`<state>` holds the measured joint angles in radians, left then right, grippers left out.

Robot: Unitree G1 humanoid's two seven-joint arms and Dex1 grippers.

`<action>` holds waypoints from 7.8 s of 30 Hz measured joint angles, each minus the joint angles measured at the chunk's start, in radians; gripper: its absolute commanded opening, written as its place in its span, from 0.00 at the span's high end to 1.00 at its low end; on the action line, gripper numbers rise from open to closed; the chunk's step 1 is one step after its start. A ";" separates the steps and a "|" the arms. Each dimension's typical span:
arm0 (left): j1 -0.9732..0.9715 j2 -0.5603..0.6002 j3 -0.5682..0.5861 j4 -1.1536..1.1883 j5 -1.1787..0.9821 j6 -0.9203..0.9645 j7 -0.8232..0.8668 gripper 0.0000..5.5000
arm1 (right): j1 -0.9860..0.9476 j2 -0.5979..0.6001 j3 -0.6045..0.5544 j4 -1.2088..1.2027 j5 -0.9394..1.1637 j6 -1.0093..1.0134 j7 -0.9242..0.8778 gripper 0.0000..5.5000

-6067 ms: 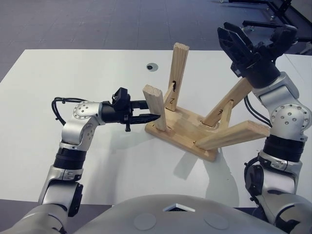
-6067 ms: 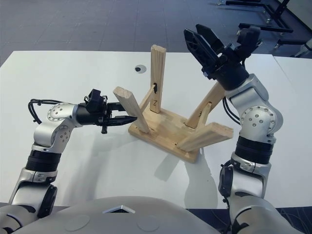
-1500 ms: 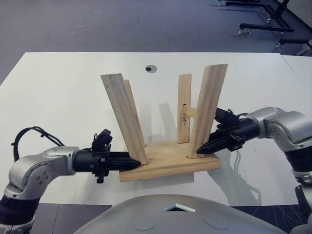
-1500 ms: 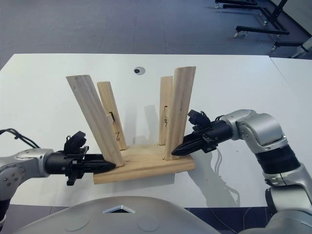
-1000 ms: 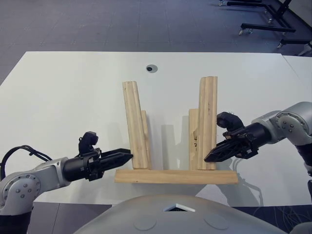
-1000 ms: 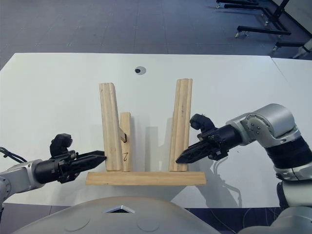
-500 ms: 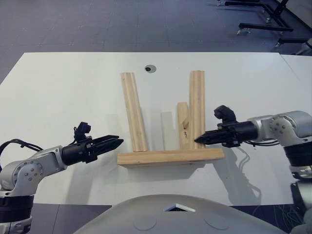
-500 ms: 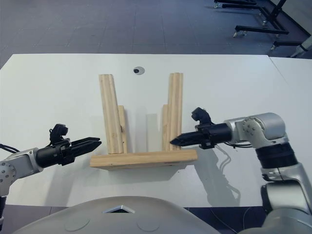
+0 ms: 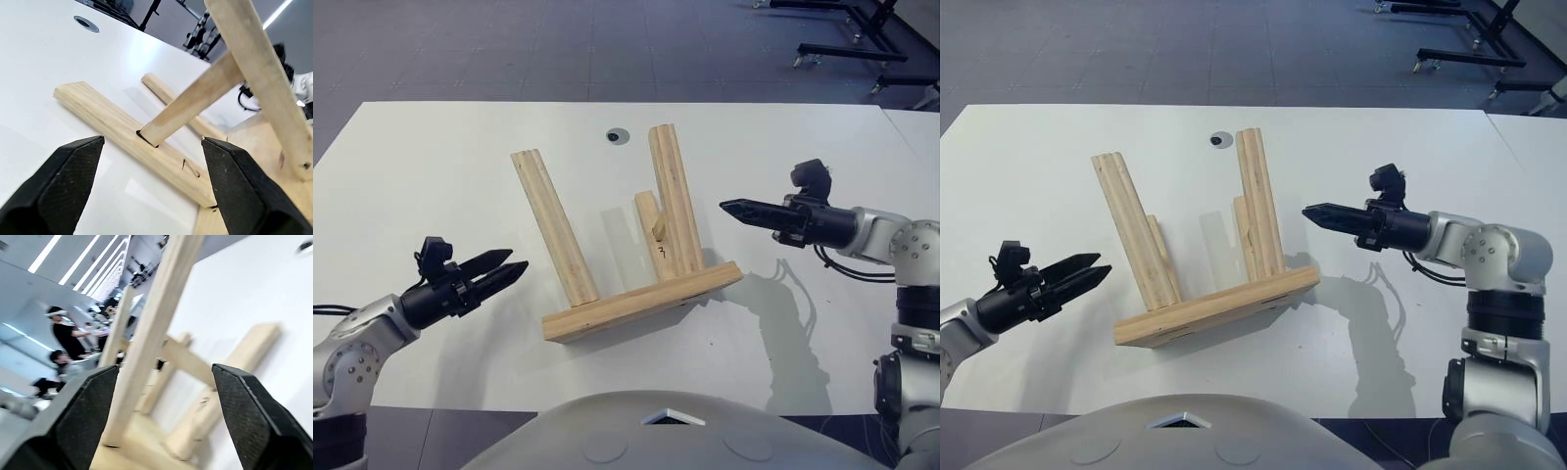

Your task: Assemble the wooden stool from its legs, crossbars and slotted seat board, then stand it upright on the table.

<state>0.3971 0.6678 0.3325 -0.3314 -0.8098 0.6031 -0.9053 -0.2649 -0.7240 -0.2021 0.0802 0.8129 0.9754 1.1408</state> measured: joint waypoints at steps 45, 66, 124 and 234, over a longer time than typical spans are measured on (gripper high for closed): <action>-0.108 -0.073 -0.434 0.078 0.656 -0.494 0.053 0.62 | 0.119 -0.006 0.289 0.191 -0.529 -1.173 0.293 0.35; -0.239 -0.036 -0.455 0.221 0.615 -0.554 -0.080 0.77 | -0.091 0.092 0.310 0.503 -0.599 -1.250 0.252 0.35; -0.039 0.333 0.079 -0.259 -0.744 0.319 0.010 0.77 | -0.267 -0.392 0.295 -0.146 0.226 0.442 0.456 0.77; -0.577 -0.173 -0.330 0.394 0.043 0.007 0.085 0.02 | -0.076 0.348 0.267 0.017 0.059 -0.241 -0.143 0.24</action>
<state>-0.1801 0.4946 0.0029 0.0623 -0.7667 0.6098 -0.8203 -0.3406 -0.3755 0.0647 0.0975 0.8723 0.7346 0.9976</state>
